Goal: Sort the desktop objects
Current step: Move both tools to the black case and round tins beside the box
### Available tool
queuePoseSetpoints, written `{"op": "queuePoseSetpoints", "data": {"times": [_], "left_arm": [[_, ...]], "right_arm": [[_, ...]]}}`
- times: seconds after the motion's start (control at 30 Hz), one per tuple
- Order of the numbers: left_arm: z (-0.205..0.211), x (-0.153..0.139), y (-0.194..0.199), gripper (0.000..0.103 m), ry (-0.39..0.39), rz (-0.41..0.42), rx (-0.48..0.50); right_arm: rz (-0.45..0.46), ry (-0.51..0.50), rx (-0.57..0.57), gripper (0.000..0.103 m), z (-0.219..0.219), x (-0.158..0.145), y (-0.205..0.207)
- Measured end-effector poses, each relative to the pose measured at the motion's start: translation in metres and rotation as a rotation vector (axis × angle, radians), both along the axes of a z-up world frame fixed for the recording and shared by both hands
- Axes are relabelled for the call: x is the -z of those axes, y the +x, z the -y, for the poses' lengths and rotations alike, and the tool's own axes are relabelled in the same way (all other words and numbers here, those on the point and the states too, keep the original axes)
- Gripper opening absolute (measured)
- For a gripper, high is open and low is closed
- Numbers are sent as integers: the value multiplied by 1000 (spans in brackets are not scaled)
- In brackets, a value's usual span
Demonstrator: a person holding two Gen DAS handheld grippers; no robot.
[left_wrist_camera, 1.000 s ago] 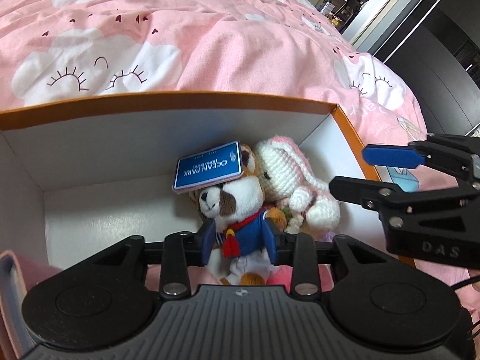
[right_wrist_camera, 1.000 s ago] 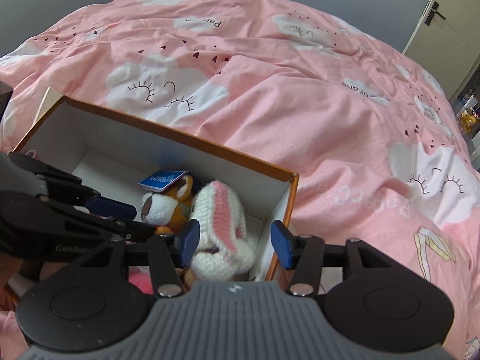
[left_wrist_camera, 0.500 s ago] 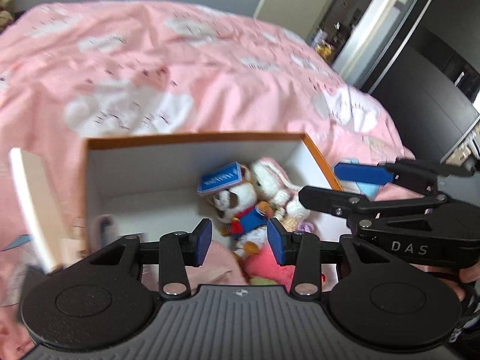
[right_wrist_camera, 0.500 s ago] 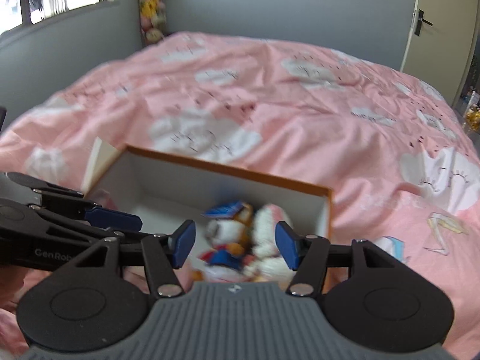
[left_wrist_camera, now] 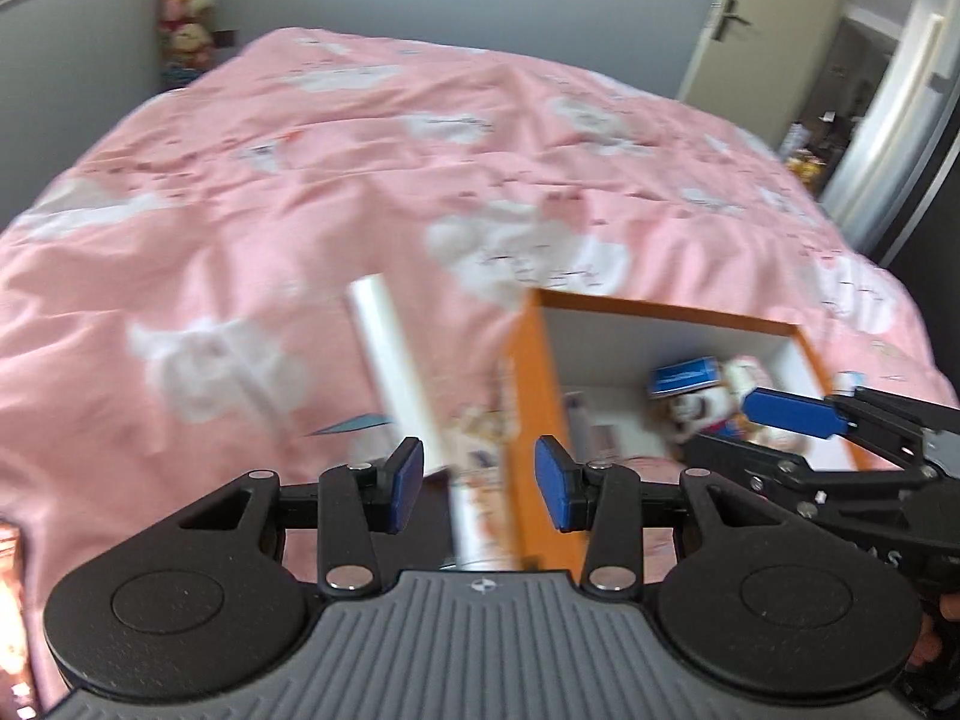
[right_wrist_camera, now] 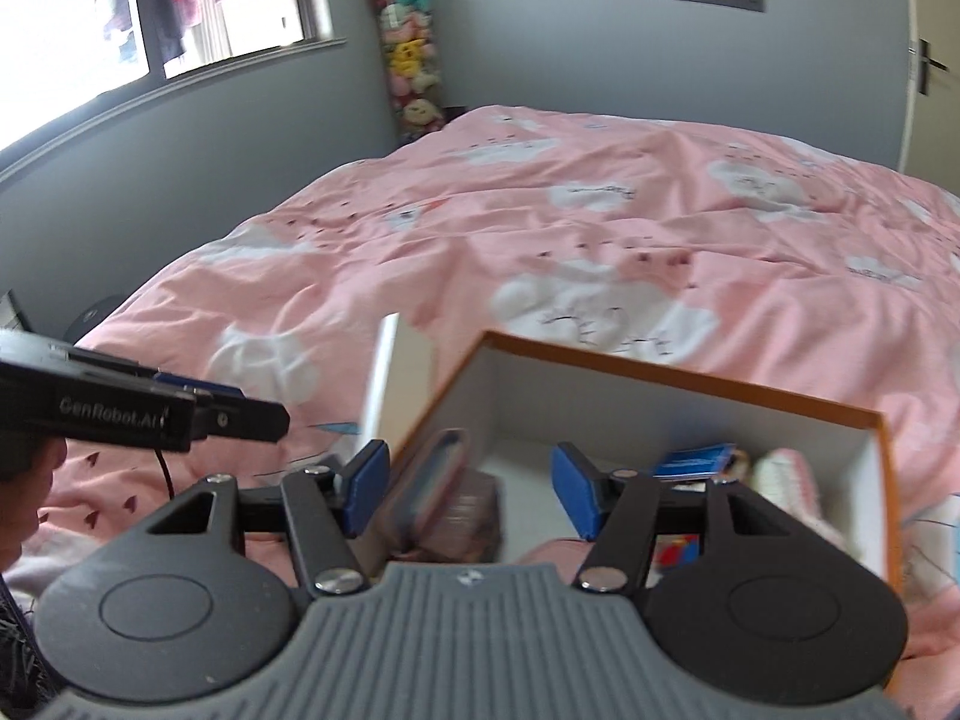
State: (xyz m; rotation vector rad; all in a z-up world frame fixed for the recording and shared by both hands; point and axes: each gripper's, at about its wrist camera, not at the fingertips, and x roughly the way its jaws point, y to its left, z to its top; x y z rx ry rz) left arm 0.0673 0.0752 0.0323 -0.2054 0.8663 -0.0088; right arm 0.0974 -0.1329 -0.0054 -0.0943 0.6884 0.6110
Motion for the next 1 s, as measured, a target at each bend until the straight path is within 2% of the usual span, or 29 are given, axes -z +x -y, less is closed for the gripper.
{"op": "queuePoseSetpoints", "data": {"times": [0.13,0.33,0.73,1.0], "left_arm": [[-17,8,-12,48,14,-22,-24],[-16,25,-27,48,33,-22,-22],[-17,37,-23,48,20,-22,-38],[-24,50,-13,52,24,-59,-57]], "right_arm": [[36,-41,-54,63,-28,8,-17],[104,-137,-119,63,-56,19,-34],[96,-195,-146,67,-74,32,-33],[103,-232,-182,68,-88,41,-29]]}}
